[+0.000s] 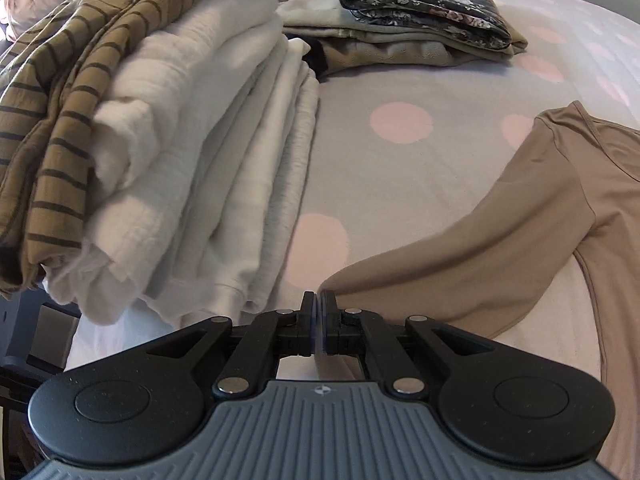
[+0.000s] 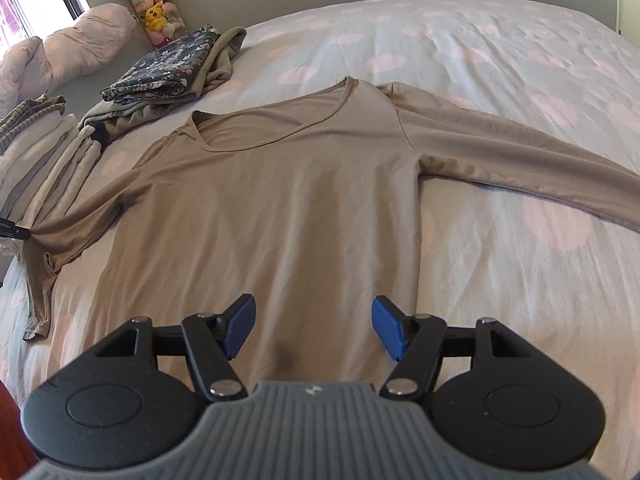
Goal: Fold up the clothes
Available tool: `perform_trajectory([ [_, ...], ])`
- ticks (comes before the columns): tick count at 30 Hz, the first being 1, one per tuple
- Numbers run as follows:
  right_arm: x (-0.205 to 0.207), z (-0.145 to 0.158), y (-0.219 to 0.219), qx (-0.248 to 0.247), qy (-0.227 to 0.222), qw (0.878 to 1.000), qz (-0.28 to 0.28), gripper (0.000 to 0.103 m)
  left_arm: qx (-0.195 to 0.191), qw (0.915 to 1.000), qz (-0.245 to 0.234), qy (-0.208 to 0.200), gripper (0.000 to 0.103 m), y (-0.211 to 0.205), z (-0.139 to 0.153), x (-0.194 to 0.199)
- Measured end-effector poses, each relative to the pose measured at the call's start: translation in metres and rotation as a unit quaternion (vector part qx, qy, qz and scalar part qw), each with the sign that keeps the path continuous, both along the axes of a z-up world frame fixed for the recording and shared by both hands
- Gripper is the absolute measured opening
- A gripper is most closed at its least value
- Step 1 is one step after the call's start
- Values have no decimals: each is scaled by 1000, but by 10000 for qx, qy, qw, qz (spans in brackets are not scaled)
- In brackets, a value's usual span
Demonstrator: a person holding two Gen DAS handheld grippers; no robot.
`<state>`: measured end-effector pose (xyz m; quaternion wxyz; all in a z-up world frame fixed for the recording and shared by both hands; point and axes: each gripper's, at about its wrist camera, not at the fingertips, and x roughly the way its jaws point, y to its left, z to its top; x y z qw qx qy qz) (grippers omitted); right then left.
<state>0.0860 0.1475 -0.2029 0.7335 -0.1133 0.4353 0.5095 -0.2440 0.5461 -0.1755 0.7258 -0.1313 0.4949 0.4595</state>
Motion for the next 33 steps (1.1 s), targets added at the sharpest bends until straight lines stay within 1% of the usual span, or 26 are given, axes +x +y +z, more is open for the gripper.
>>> perform_trajectory([
  [1, 0, 0, 0, -10, 0, 10000, -2, 68, 46, 10000, -28, 7, 12, -4, 1, 1],
  [2, 0, -1, 1, -20, -1, 10000, -5, 68, 77, 10000, -45, -3, 22, -8, 2, 2],
  [3, 0, -1, 1, -26, -2, 10000, -7, 68, 33, 9999, -110, -82, 28, -15, 6, 4],
  [5, 0, 0, 0, -29, -11, 10000, -8, 68, -61, 9994, -237, -247, 29, -29, 13, 8],
  [7, -1, 1, -1, -22, -23, 10000, -4, 68, -293, 9975, -309, -562, 30, -45, 22, 14],
  [8, -1, 2, -2, -16, -29, 10000, -2, 68, -415, 9955, -352, -778, 33, -56, 28, 18],
  [9, -2, 2, -3, -14, -34, 10000, -1, 68, -510, 9931, -407, -975, 40, -69, 33, 21],
  [10, -2, 2, -3, -18, -40, 10000, -4, 68, -598, 9903, -467, -1160, 45, -81, 38, 25],
  [11, -2, 3, -3, -28, -45, 10000, -6, 68, -629, 9888, -572, -1229, 48, -95, 40, 32],
  [13, -2, 3, -4, -75, -57, 10000, -4, 68, -688, 9853, -785, -1356, 48, -123, 44, 45],
  [15, -3, 3, -4, -129, -66, 9999, 17, 68, -670, 9845, -1046, -1239, 48, -147, 45, 58],
  [18, -3, 4, -7, -203, 18, 9998, 55, 68, -759, 9805, -1501, -1015, 48, -181, 41, 72],
  [22, 3, 10, -14, -280, 325, 9991, -6, 68, -957, 9739, -1856, -888, 48, -202, 36, 75],
  [25, 8, 23, -23, -350, 464, 9983, -53, 68, -1179, 9677, -2056, -857, 48, -201, 36, 71],
  [27, 11, 33, -29, -523, 419, 9978, -5, 68, -1347, 9635, -2136, -890, 48, -197, 38, 67],
  [29, 15, 42, -35, -797, 376, 9961, 38, 68, -1481, 9600, -2222, -846, 48, -191, 39, 62],
  [30, 18, 45, -39, -899, 412, 9951, 48, 68, -1531, 9587, -2273, -757, 48, -189, 39, 60],
  [33, 25, 51, -53, -1147, 606, 9915, 61, 68, -1682, 9539, -2468, -311, 48, -184, 33, 56],
])
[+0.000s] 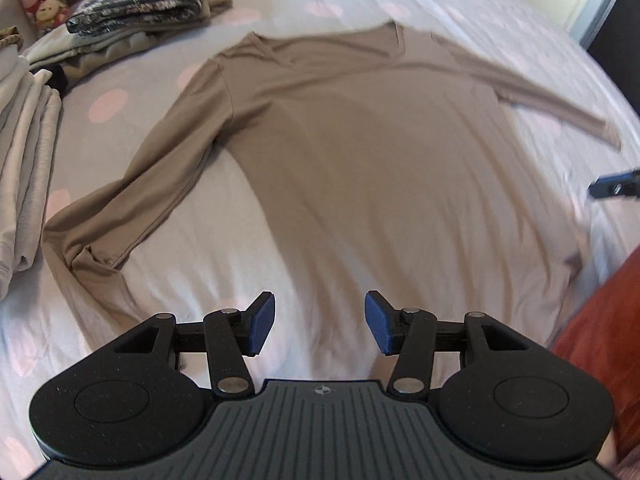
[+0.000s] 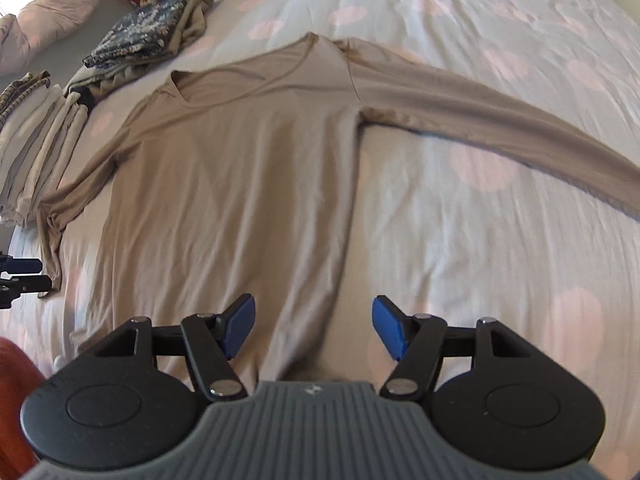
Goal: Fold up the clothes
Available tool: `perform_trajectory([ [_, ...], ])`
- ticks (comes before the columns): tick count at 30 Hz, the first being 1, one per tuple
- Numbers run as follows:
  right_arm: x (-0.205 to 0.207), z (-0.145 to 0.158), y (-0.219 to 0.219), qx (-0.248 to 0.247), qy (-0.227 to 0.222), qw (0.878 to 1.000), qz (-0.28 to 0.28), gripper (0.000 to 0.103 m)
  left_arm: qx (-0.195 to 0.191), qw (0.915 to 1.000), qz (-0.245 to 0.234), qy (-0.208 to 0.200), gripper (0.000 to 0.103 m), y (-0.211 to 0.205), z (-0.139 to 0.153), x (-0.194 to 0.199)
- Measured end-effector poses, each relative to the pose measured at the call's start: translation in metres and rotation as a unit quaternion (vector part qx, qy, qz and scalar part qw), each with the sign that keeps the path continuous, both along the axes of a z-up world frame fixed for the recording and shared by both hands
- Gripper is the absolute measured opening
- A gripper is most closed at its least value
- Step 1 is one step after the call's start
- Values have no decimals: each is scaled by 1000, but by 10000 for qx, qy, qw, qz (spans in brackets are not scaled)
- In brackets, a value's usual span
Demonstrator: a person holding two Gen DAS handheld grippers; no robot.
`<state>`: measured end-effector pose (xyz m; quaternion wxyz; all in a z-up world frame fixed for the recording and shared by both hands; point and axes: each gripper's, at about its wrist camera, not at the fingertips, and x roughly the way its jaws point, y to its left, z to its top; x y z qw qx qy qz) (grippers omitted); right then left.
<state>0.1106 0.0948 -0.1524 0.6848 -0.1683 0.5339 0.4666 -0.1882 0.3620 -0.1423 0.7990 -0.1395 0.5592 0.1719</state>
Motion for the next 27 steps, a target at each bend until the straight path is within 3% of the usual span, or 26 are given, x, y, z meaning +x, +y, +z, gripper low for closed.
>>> perform_trajectory([
  [5, -1, -8, -7, -456, 158, 9986, 230, 67, -209, 9970, -377, 639, 48, 3, -21, -8],
  [7, -5, -18, -3, -711, 218, 9965, 387, 64, -304, 9942, -529, 883, 48, 1, -32, -10],
  [8, -7, -22, 0, -859, 187, 9947, 534, 58, -309, 9928, -608, 982, 48, -1, -37, -10],
  [9, -11, -27, 4, -1030, 128, 9919, 729, 52, -300, 9912, -699, 1086, 48, -4, -41, -12],
  [14, -29, -46, 20, -1757, -120, 9702, 1666, 51, -257, 9871, -898, 1299, 48, -13, -50, -16],
  [17, -36, -61, 28, -2049, -213, 9604, 1878, 50, -299, 9872, -865, 1309, 48, -12, -53, -18],
  [19, -37, -69, 32, -2045, -163, 9606, 1875, 41, -308, 9871, -841, 1327, 48, -12, -54, -21],
  [21, -38, -76, 33, -2017, -48, 9611, 1885, 17, -278, 9872, -826, 1339, 48, -11, -55, -24],
  [27, -45, -54, 23, -2134, -167, 9500, 2274, 11, -244, 9871, -796, 1365, 48, -8, -51, -31],
])
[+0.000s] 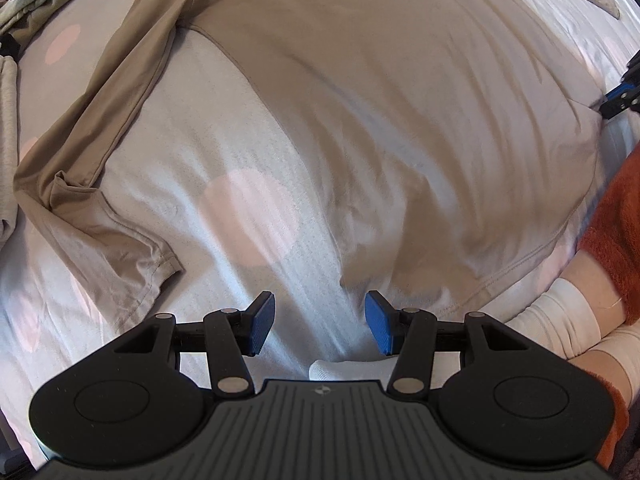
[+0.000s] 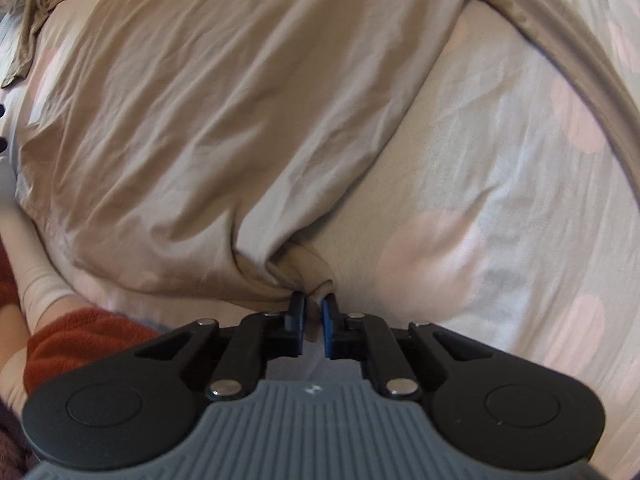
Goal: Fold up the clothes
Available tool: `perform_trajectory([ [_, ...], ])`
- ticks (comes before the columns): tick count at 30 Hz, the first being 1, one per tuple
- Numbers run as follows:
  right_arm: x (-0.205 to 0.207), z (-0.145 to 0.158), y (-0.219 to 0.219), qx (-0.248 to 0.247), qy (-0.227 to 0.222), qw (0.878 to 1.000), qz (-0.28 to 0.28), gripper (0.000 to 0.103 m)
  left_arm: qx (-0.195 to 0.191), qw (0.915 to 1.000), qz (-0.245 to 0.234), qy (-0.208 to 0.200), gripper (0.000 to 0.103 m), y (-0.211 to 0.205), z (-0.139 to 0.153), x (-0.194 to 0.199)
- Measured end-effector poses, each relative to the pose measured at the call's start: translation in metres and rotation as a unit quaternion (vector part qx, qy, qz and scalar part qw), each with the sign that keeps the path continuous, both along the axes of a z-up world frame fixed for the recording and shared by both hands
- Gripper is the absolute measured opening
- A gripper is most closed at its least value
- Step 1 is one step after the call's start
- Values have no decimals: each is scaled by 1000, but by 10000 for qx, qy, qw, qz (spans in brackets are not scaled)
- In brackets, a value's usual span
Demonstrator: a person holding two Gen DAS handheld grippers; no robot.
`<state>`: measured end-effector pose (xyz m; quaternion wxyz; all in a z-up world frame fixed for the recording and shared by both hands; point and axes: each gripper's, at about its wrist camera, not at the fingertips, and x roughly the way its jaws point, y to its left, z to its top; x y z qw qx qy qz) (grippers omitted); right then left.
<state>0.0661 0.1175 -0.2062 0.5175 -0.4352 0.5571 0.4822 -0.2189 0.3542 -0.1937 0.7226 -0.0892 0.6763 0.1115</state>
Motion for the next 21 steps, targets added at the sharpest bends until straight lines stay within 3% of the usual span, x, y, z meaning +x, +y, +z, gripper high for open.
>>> perform_trajectory([
  [4, 1, 23, -16, -302, -85, 9991, 287, 11, -33, 9999, -117, 82, 48, -5, -1, 5],
  [9, -3, 13, -30, -588, -66, 9974, 414, 11, -187, 9995, -177, 165, 50, -5, -8, 10],
  [12, -5, 8, -31, -553, -25, 9975, 429, 11, -237, 9993, -153, 261, 52, -5, -12, 9],
  [15, -4, 9, -32, -464, -63, 9980, 414, 18, -418, 9981, -5, 445, 53, 0, -21, 8],
  [17, -2, 14, -31, -340, -49, 9987, 380, 30, -515, 9972, 161, 522, 53, 5, -26, 9],
  [21, 5, 23, -30, -86, -38, 9996, 259, 31, -637, 9958, 235, 620, 53, 7, -37, 17],
])
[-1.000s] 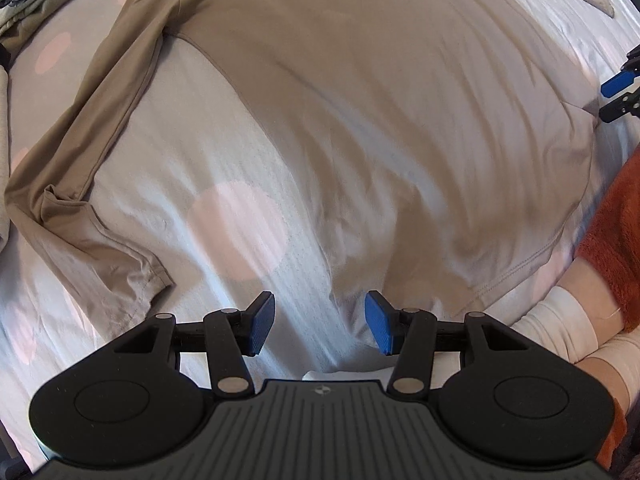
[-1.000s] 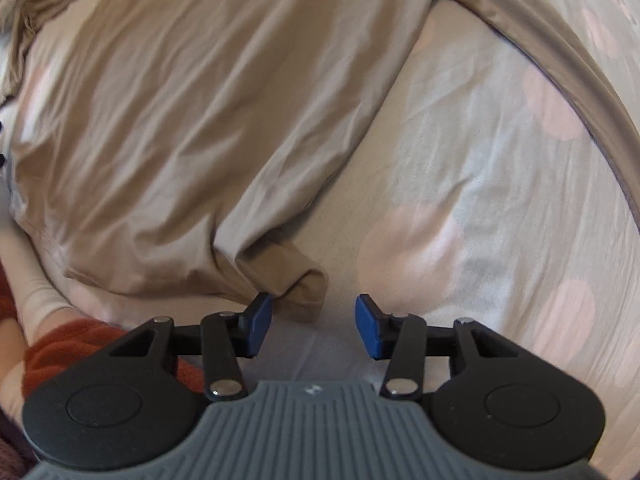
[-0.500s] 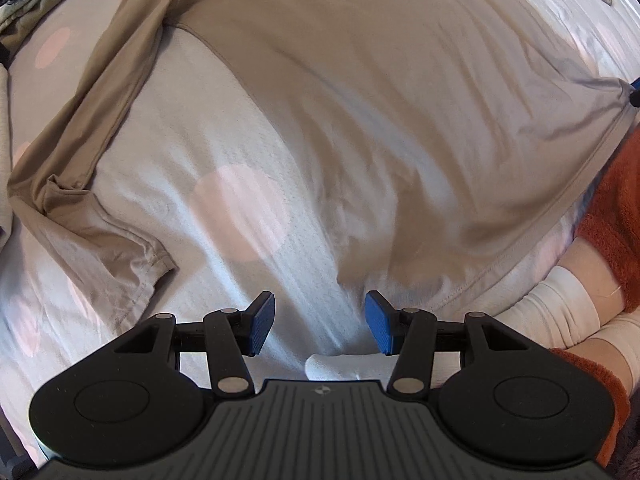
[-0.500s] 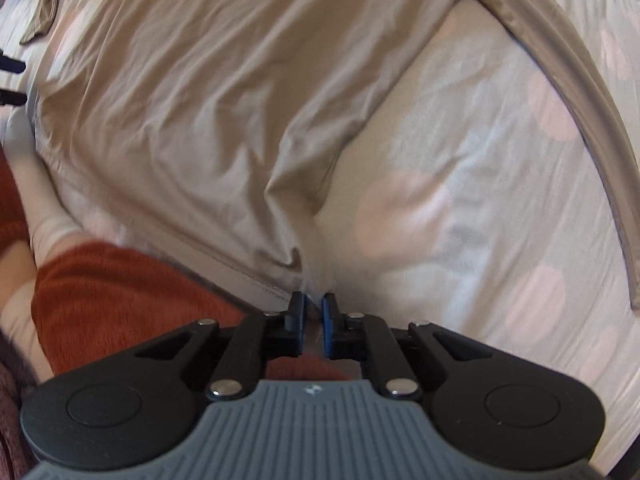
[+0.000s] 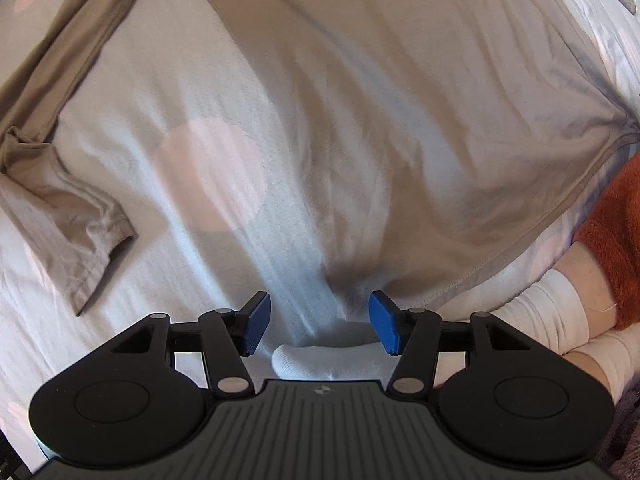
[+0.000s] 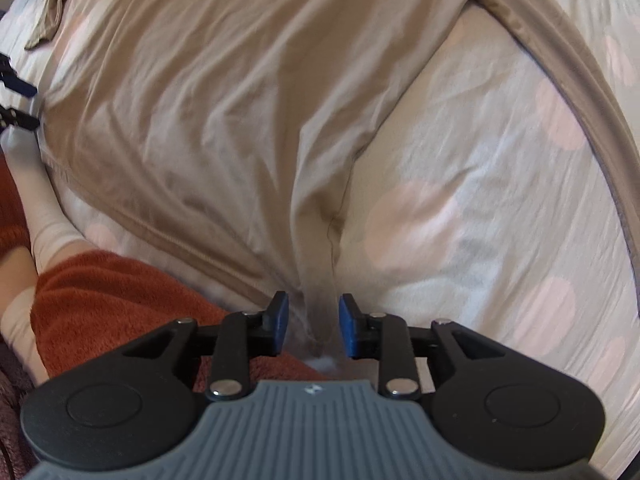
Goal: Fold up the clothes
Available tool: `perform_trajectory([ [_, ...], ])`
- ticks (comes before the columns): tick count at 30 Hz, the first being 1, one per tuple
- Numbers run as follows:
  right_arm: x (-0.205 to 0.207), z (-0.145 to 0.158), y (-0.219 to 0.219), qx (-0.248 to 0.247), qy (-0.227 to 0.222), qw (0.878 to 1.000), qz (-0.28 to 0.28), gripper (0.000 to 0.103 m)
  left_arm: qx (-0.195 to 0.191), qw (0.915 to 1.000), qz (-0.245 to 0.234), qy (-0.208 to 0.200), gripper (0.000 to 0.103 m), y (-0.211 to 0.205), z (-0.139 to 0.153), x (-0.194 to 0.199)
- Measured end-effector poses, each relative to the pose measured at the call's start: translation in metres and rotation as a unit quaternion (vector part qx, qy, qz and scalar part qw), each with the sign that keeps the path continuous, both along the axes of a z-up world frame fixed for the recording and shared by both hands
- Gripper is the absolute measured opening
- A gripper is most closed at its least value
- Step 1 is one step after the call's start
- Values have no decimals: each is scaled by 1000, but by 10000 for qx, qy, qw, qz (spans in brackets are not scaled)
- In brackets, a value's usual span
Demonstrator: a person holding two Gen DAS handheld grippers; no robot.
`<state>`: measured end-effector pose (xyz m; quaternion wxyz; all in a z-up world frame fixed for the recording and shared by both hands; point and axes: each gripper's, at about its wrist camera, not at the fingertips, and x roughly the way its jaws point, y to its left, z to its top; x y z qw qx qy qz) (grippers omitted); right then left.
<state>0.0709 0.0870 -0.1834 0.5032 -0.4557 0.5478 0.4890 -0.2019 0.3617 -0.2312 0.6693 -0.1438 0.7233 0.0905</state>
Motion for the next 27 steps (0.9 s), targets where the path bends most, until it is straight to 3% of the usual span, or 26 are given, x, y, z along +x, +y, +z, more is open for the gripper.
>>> perform_trajectory([
  [2, 3, -2, 0, 18, -14, 10000, -52, 31, 31, 9997, -220, 42, 50, -7, -6, 7],
  [4, 5, -9, -1, -17, -33, 10000, -89, 33, 22, 9989, -456, 50, 37, -16, -10, 12],
  [6, 7, -15, -3, -54, -4, 9999, -119, 36, 26, 9976, -687, 21, 14, -23, -11, 15],
  [9, 9, -24, -6, -111, 56, 9998, -158, 37, -14, 9955, -951, -48, 4, -28, -5, 13],
  [16, 11, -29, -4, -110, 201, 9997, -105, 38, -41, 9915, -1278, 256, 2, -16, 16, -6],
  [22, 20, -13, 8, 350, 332, 9981, -374, 38, -37, 9927, -1141, 386, 2, -13, 5, 11],
  [24, 24, -13, 15, 457, 295, 9971, -527, 36, -27, 9915, -1191, 515, 2, -14, -4, 18],
  [27, 25, -22, 20, 408, 223, 9969, -630, 22, 0, 9894, -1246, 742, 3, -14, -18, 26],
])
